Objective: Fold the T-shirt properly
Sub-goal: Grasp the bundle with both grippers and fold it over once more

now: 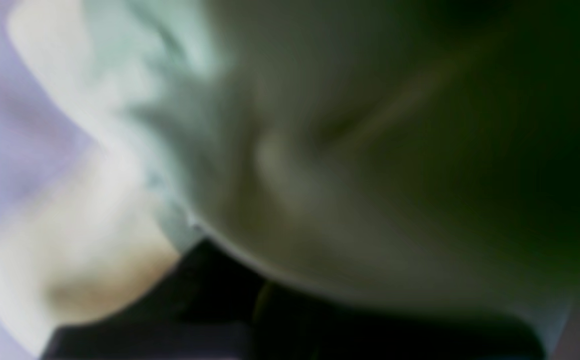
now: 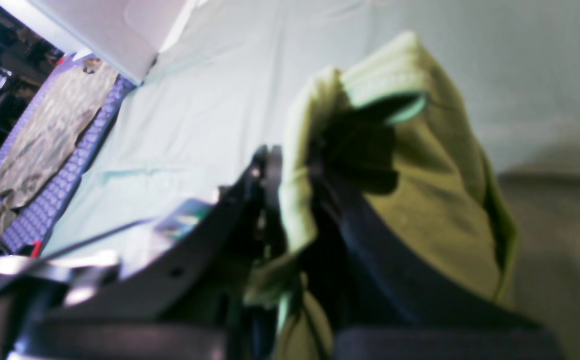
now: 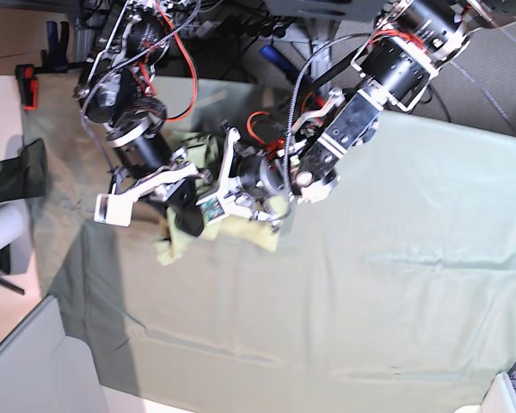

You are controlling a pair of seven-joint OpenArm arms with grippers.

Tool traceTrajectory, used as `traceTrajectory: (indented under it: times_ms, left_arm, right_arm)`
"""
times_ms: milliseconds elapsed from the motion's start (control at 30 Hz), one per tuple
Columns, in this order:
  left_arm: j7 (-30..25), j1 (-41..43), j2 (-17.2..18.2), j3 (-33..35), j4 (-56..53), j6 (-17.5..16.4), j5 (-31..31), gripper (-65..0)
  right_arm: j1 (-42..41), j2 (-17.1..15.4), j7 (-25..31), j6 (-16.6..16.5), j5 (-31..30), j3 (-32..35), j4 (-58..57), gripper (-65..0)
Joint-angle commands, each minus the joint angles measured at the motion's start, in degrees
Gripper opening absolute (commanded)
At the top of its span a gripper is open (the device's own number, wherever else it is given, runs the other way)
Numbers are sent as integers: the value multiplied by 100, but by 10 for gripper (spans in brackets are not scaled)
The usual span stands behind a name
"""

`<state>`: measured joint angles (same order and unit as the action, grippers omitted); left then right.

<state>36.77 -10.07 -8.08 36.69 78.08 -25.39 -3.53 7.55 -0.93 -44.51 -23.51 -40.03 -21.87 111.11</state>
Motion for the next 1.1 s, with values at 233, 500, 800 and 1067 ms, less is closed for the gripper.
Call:
traceTrajectory:
  times_ms: [233, 500, 800, 1067]
  left_arm:
    - [236, -133, 7, -313, 1067, -63, -503, -641]
    - [326, -129, 251, -898, 1110, -282, -1309, -641]
    - [616, -103, 254, -1725, 1189, -890, -1867, -641]
    - [1305, -101, 592, -3314, 1357, -1461, -3517, -641]
  right_arm:
    - [-70, -15, 144, -138, -85, 13, 101, -650]
    - [-72, -15, 144, -138, -85, 15, 101, -650]
    - [-72, 2, 146, -138, -87, 66, 101, -650]
    - [-72, 0, 354, -140, 769, 1027, 7, -650]
